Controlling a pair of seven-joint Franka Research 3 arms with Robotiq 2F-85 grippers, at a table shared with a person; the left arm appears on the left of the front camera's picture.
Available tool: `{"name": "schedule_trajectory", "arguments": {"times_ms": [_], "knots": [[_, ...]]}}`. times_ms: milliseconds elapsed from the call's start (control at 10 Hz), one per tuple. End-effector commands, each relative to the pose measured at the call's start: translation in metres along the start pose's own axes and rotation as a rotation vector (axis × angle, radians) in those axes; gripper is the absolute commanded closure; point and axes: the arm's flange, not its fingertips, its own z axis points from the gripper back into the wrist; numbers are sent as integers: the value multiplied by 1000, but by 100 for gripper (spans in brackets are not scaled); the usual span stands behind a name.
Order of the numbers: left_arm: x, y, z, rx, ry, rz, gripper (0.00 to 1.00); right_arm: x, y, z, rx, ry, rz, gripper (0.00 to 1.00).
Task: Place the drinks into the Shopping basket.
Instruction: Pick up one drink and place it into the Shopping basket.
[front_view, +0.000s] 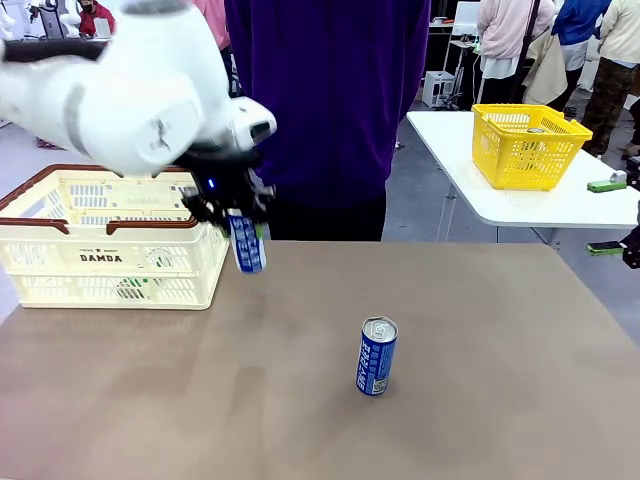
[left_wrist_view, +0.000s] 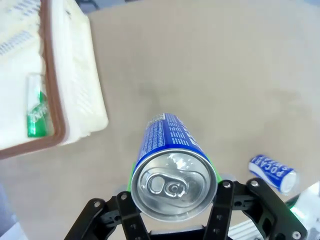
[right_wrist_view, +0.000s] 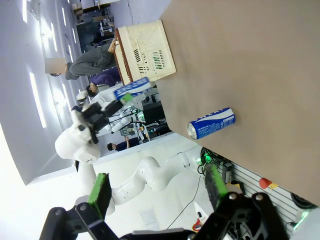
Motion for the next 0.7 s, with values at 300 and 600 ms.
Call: {"name": "schedule_trajectory", "arguments": {"times_ms": [300,600], "knots": [[11,12,39,-41,-38,-7,100,2,3,2,16,3,13,0],[11,12,39,-41,-38,-7,100,2,3,2,16,3,13,0]]}}
